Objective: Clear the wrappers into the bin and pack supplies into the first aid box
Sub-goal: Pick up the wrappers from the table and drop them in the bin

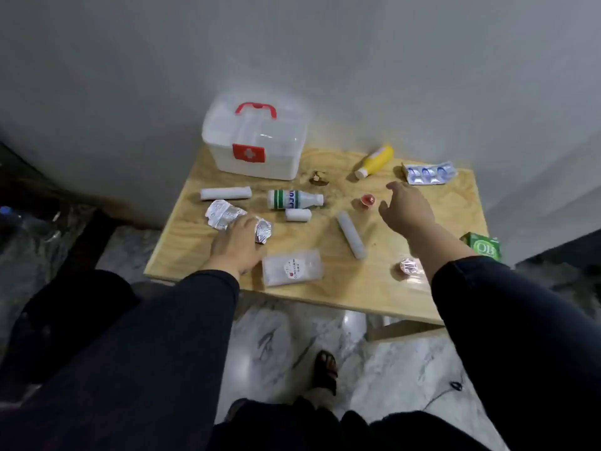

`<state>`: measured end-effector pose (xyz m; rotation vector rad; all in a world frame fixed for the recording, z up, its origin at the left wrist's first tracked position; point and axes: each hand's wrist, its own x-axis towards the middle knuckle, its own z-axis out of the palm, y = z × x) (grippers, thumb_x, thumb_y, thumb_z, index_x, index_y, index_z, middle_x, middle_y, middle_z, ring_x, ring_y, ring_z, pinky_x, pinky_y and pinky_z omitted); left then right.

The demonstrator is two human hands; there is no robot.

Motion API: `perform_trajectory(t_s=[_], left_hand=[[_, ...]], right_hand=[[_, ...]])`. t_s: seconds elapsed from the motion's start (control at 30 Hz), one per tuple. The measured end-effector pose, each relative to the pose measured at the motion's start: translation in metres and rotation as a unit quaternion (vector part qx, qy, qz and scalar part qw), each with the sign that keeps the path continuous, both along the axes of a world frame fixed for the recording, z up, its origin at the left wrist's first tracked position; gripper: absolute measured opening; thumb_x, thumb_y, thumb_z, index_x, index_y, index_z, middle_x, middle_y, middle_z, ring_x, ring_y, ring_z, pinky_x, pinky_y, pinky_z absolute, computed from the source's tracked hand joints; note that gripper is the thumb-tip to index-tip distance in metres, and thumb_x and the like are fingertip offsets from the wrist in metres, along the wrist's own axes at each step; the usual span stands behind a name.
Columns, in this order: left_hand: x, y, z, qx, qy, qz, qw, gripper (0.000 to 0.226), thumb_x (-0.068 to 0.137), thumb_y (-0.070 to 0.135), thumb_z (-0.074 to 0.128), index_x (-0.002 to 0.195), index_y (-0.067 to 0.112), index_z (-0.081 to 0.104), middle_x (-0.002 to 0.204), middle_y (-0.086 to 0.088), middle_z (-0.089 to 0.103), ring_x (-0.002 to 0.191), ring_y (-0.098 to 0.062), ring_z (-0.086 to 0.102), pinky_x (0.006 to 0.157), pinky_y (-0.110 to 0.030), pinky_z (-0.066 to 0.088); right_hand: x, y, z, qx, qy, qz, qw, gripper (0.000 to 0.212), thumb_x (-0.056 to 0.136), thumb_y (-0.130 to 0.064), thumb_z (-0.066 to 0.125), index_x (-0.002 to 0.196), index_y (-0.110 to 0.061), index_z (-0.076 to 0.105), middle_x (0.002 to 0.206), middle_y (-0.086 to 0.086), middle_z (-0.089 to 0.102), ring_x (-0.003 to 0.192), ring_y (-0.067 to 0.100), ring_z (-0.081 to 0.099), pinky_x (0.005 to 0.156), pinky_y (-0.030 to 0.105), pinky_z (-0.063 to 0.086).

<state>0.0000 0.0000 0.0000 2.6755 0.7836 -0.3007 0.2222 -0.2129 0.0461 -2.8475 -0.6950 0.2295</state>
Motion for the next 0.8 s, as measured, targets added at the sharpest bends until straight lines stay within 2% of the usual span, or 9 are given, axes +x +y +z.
perform_trajectory(t_s=[0.13,0.3,0.47,0.57,0.67,0.8], left_hand=[[0.009,-0.003,-0.016,0.025,-0.03,0.066,0.997,0.059,0.091,0.037,0.056,0.143,0.015,0.036,0.153,-0.002,0.035,0.138,-0.022,0.036,0.106,-0.041,0.04],[0.011,-0.004,-0.023,0.071,-0.048,0.073,0.994,0.053,0.094,0.036,0.052,0.142,0.015,0.041,0.151,0.0,0.041,0.134,-0.021,0.042,0.101,-0.04,0.045],[0.014,-0.008,-0.025,0.121,-0.06,0.077,0.988,0.048,0.094,0.031,0.054,0.139,0.015,0.046,0.147,0.0,0.047,0.129,-0.02,0.051,0.092,-0.037,0.05],[0.016,-0.011,-0.024,0.121,-0.061,0.09,0.987,0.046,0.093,0.023,0.055,0.137,0.015,0.049,0.145,0.001,0.049,0.127,-0.019,0.053,0.089,-0.037,0.052],[0.017,-0.012,-0.02,0.103,-0.072,0.114,0.985,0.046,0.091,0.013,0.056,0.136,0.017,0.051,0.145,0.003,0.05,0.126,-0.019,0.054,0.089,-0.038,0.052],[0.021,-0.008,-0.01,0.08,-0.074,0.144,0.983,0.043,0.093,0.005,0.05,0.134,0.018,0.054,0.141,0.005,0.054,0.118,-0.023,0.059,0.084,-0.039,0.052]], right_hand=[[0.055,-0.002,-0.015,0.005,0.001,-0.026,1.0,0.048,0.09,-0.01,0.05,0.136,-0.003,0.04,0.135,0.022,0.049,0.126,0.037,0.046,0.099,0.043,0.042],[0.097,-0.001,-0.045,0.005,-0.016,-0.03,0.999,0.04,0.09,-0.005,0.041,0.129,0.001,0.046,0.132,0.024,0.049,0.127,0.038,0.042,0.105,0.047,0.037],[0.11,0.005,-0.06,0.01,-0.028,-0.053,0.998,0.036,0.095,-0.01,0.036,0.129,-0.009,0.046,0.127,0.019,0.055,0.119,0.037,0.051,0.088,0.046,0.046],[0.116,0.008,-0.063,0.005,-0.073,-0.04,0.997,0.031,0.094,-0.006,0.037,0.12,-0.005,0.052,0.115,0.024,0.061,0.111,0.04,0.054,0.081,0.046,0.046],[0.118,0.011,-0.062,0.0,-0.084,-0.033,0.996,0.029,0.092,-0.003,0.04,0.116,-0.002,0.055,0.108,0.026,0.064,0.104,0.043,0.056,0.078,0.046,0.046],[0.113,0.012,-0.055,0.017,-0.076,-0.055,0.995,0.028,0.098,-0.016,0.039,0.111,-0.001,0.059,0.109,0.024,0.064,0.104,0.042,0.057,0.076,0.045,0.048]])
